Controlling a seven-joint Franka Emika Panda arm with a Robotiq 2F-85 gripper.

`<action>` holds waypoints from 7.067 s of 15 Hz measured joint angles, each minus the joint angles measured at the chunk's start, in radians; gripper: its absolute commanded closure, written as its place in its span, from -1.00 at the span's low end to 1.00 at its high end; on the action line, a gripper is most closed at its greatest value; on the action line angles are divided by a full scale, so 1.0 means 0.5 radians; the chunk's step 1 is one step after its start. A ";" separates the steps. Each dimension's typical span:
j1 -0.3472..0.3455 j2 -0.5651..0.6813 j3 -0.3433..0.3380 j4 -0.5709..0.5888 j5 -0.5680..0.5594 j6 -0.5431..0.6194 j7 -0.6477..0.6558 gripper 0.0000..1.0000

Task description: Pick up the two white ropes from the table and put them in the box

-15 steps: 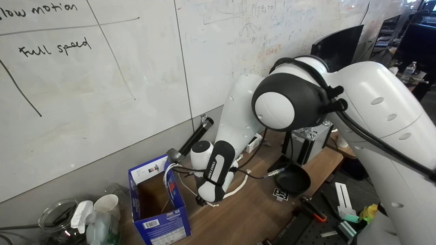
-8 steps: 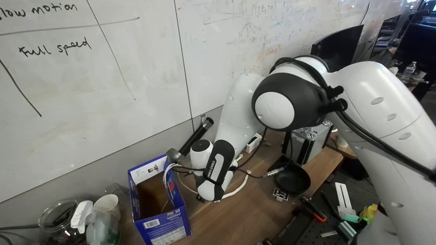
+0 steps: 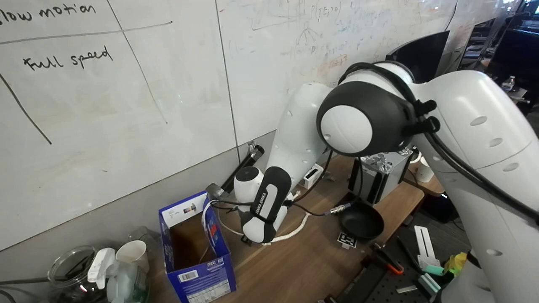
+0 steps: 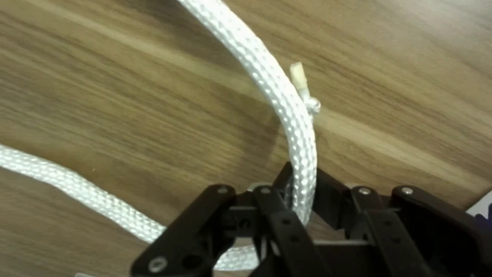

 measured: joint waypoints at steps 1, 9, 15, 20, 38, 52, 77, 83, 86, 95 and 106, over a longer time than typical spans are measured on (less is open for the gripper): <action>0.001 -0.050 0.000 -0.019 0.000 -0.019 0.000 0.83; 0.057 -0.683 -0.018 -0.177 -0.073 -0.398 0.085 0.84; 0.076 -1.154 0.049 -0.111 -0.244 -0.864 0.226 0.84; 0.075 -1.290 0.184 0.113 -0.346 -1.184 0.330 0.84; 0.214 -1.112 0.392 1.045 -0.482 -1.963 0.488 0.84; 0.261 -1.063 0.431 1.195 -0.468 -2.057 0.517 0.84; 0.174 -0.842 0.419 1.198 -0.024 -2.021 0.436 -0.99; 0.172 -0.814 0.383 1.173 -0.024 -2.021 0.440 -1.00; 0.166 -0.804 0.350 1.112 -0.024 -2.013 0.452 -1.00; 0.052 -0.752 0.300 0.768 0.046 -1.683 0.451 -1.00; -0.045 -0.650 0.197 0.442 0.064 -1.342 0.475 -1.00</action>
